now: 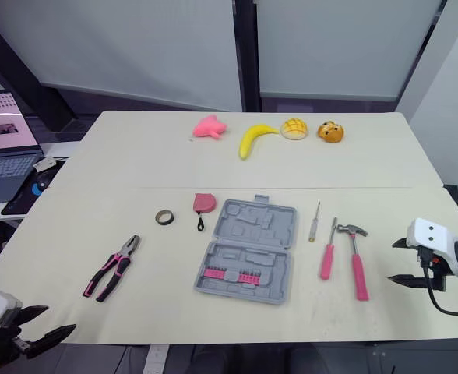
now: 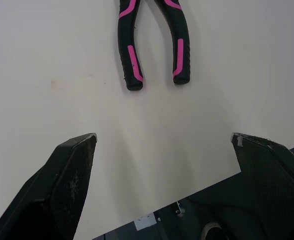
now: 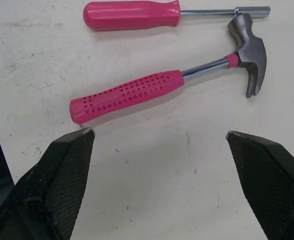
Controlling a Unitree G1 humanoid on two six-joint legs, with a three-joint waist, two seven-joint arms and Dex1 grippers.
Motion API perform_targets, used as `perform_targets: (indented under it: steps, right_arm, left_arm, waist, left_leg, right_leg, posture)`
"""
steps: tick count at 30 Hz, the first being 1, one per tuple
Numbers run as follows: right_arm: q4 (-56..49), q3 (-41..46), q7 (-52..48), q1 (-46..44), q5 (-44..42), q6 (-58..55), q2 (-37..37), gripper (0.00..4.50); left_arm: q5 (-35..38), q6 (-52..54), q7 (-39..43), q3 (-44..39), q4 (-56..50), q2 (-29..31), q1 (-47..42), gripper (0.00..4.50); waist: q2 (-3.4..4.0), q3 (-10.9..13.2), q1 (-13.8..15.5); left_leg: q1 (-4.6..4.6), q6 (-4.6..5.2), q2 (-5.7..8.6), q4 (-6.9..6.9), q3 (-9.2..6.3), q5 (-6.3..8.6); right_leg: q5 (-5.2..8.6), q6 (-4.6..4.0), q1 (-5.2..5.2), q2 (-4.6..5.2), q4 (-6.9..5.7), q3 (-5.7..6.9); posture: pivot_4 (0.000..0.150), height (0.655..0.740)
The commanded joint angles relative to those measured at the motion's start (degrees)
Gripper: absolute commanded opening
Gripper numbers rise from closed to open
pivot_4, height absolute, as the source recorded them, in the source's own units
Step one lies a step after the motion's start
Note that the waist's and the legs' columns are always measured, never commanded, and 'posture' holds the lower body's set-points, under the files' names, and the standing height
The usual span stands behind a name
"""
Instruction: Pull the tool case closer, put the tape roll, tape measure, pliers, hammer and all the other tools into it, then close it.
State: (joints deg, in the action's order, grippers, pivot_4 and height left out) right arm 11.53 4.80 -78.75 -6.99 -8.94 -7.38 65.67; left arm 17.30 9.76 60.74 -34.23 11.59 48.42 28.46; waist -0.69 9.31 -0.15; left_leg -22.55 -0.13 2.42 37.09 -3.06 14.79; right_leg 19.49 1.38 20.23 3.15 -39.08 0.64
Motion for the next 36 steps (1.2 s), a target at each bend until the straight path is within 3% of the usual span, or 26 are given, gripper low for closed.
perform_targets:
  steps: [1,16,23,26,30,36]
  right_arm:
    - [0.2,0.9,0.0,0.1,0.1,-0.3,1.5,4.50]
    - [-2.9,4.0,1.3,4.9,-0.5,-0.6,1.7,4.50]
    - [-13.6,6.3,7.1,3.3,-5.4,-9.1,-2.9,4.50]
    - [-19.2,5.5,9.4,2.7,-7.4,-13.1,-5.0,3.86]
    - [-25.7,1.6,12.7,1.1,-8.0,-17.4,-8.4,2.52]
    - [-27.4,-9.8,18.9,-5.2,-2.6,-20.8,-15.4,1.25]
  left_arm:
    - [0.5,-0.8,0.1,-2.2,1.7,1.4,0.1,4.48]
    - [1.9,-3.3,3.0,-2.2,3.2,2.5,-0.2,4.48]
    - [2.7,1.0,4.6,2.3,-4.0,4.5,-7.2,4.48]
    - [3.1,2.0,4.9,5.8,-6.1,4.6,-13.0,3.86]
    - [2.4,3.2,6.2,13.1,-7.3,4.3,-21.2,2.61]
    - [-2.2,2.1,7.8,27.5,-1.7,0.7,-37.0,0.65]
  waist:
    - [0.00,0.0,0.0]
    - [0.00,0.0,0.0]
    - [-0.01,-0.1,0.0]
    - [-0.02,-0.1,0.0]
    - [-0.04,-0.1,0.0]
    - [-0.06,-0.1,0.0]
  left_leg:
    - [0.00,0.00,0.00,0.00,0.00,0.00]
    - [0.00,0.00,0.00,0.01,0.00,0.00]
    - [0.01,-0.01,0.00,0.02,-0.06,-0.01]
    - [-0.03,-0.01,0.01,0.01,-0.05,0.00]
    - [-0.04,-0.01,0.01,0.03,-0.05,0.00]
    - [-0.07,-0.01,0.03,0.17,-0.05,-0.01]
  right_leg:
    - [0.00,0.00,0.00,0.00,0.00,0.00]
    - [0.00,0.00,0.00,0.00,-0.01,0.00]
    - [0.00,0.00,-0.01,0.00,-0.05,0.03]
    - [0.00,0.00,0.00,0.00,-0.03,0.03]
    - [-0.01,0.01,0.00,-0.02,-0.04,0.04]
    - [-0.02,0.03,0.05,-0.07,-0.25,0.03]
  posture:
    - [0.150,0.7193]
    - [0.150,0.7193]
    - [0.150,0.7193]
    - [0.150,0.7193]
    - [0.150,0.7193]
    - [0.150,0.7193]
